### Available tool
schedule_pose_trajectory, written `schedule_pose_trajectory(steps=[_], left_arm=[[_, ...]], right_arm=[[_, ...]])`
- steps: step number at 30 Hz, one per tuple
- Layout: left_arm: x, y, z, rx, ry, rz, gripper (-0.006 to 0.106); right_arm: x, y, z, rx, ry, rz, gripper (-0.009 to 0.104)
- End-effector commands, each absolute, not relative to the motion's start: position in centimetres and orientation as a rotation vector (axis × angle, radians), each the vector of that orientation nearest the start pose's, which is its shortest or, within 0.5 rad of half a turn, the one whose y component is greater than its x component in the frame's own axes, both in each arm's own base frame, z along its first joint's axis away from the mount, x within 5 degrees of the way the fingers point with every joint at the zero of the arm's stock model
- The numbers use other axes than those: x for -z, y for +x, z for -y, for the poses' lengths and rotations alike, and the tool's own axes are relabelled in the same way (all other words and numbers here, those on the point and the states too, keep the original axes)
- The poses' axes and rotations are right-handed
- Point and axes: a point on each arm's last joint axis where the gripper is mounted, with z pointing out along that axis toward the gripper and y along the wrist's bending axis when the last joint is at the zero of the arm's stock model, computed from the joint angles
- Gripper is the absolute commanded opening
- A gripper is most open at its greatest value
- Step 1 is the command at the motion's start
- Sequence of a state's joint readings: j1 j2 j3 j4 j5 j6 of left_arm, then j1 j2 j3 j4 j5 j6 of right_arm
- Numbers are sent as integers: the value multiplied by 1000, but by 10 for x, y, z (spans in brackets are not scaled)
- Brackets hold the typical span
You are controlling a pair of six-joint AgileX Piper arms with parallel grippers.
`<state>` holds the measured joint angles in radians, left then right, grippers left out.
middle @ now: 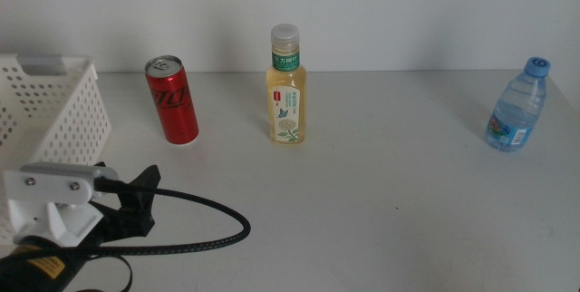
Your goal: Use arms to grab the bottles and put them into the dustbin to the left of the table.
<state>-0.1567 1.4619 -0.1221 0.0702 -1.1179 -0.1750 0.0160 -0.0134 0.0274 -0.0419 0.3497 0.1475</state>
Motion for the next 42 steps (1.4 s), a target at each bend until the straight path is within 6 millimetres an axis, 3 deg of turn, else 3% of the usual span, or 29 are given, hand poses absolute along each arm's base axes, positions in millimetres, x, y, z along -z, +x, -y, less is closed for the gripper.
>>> schedule_pose_trajectory(steps=[1,9,22,42], left_arm=[[-174,201,38,327,26,-1574,82],[-164,230,46,356,35,-1623,82],[-183,309,52,232,96,-1720,82],[-163,393,54,182,29,-1667,82]], right_arm=[[-182,53,1,-63,82,-1759,94],[-182,53,1,-63,82,-1759,94],[-182,53,1,-63,82,-1759,94],[-182,53,1,-63,82,-1759,94]])
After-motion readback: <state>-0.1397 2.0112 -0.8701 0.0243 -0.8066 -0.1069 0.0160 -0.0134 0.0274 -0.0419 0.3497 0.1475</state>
